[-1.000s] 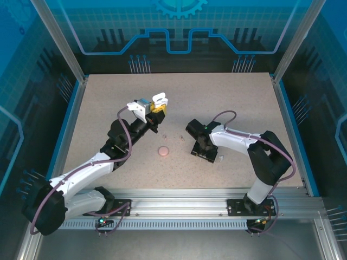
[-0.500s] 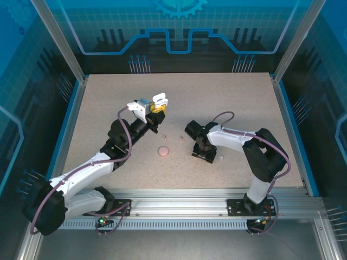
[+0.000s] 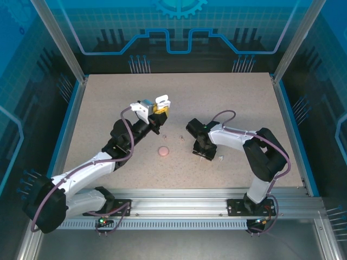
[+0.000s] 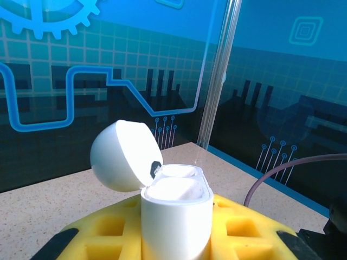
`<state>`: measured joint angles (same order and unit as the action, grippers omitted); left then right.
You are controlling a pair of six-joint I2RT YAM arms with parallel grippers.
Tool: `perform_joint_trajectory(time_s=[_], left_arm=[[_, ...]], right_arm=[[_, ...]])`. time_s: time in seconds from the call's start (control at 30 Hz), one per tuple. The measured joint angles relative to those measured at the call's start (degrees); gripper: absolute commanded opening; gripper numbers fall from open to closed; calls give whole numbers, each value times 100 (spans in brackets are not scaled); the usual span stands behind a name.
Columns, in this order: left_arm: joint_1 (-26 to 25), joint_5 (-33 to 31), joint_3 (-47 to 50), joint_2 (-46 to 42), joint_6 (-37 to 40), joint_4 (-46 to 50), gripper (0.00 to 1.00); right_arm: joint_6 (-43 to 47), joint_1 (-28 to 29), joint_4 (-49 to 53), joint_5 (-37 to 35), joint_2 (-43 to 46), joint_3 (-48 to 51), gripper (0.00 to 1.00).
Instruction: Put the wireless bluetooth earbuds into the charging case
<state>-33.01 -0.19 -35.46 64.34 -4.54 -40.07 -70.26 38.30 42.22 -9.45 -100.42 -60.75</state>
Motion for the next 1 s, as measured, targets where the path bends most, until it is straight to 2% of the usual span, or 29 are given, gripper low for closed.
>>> perform_joint_trajectory(time_s=[0.5,1.0], left_arm=[[-66,0,0,55,2,79,0],[-103,0,0,55,4,79,0]], right_arm=[[0,2,-138,66,-15,109,47],[20,17,-181,61,31,177,43]])
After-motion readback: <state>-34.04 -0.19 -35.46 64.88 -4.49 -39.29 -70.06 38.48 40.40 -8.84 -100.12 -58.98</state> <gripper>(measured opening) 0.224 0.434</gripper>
